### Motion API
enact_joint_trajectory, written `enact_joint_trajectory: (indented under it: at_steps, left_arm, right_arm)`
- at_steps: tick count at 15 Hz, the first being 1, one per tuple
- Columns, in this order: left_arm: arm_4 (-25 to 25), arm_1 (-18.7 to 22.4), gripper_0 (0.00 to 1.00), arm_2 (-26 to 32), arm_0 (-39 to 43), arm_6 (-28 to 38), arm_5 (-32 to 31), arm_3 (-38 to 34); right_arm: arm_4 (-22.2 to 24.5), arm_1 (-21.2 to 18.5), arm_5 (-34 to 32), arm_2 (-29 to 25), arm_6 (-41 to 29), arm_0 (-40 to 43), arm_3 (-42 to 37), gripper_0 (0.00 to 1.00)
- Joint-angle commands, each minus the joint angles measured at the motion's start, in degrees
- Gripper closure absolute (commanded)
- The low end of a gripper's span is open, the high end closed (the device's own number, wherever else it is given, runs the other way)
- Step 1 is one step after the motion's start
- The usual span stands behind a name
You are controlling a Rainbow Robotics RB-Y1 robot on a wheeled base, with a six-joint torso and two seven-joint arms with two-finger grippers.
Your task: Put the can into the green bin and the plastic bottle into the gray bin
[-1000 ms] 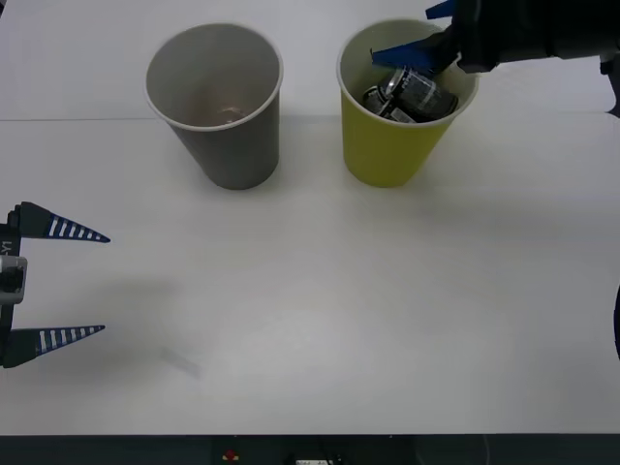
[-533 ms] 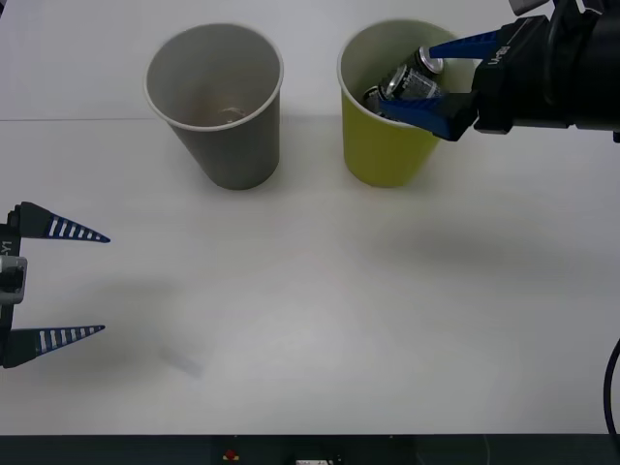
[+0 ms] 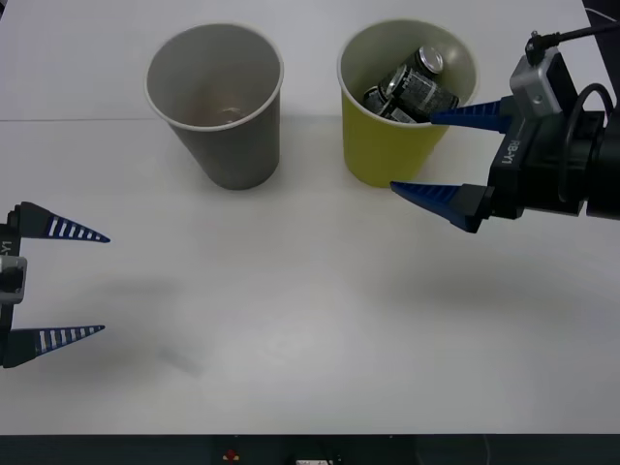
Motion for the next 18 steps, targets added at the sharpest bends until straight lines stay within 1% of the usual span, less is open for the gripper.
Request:
enact_joint_trajectory:
  at_steps: [1,3,7,9,11,15,17,18]
  left_arm:
    - [0.0,0.0,0.0,0.0,0.0,0.0,0.0,0.0]
    - [0.0,0.0,0.0,0.0,0.0,0.0,0.0,0.0]
    - [0.0,0.0,0.0,0.0,0.0,0.0,0.0,0.0]
    - [0.0,0.0,0.0,0.0,0.0,0.0,0.0,0.0]
    - [0.0,0.0,0.0,0.0,0.0,0.0,0.0,0.0]
    - [0.0,0.0,0.0,0.0,0.0,0.0,0.0,0.0]
    - [0.0,0.0,0.0,0.0,0.0,0.0,0.0,0.0]
    - [0.0,0.0,0.0,0.0,0.0,0.0,0.0,0.0]
  right_arm:
    - [-1.7,0.0,1.0,-0.1,6.6,4.7,0.0,0.0]
    - [-2.7,-0.1,1.5,-0.2,10.1,7.1,0.0,0.0]
    - [-2.5,0.0,1.5,-0.3,18.2,11.6,0.0,0.0]
    - [-2.4,0.0,1.6,-0.6,21.2,13.6,0.0,0.0]
    - [-2.3,-0.8,1.6,-0.9,24.2,15.5,0.0,0.0]
    - [-3.3,-7.0,1.9,-0.9,25.9,17.8,0.0,0.0]
    - [-4.8,-10.9,3.9,-0.8,27.3,20.2,-0.1,0.0]
    - [-5.2,-12.4,5.2,-0.5,29.1,21.2,-0.4,0.0]
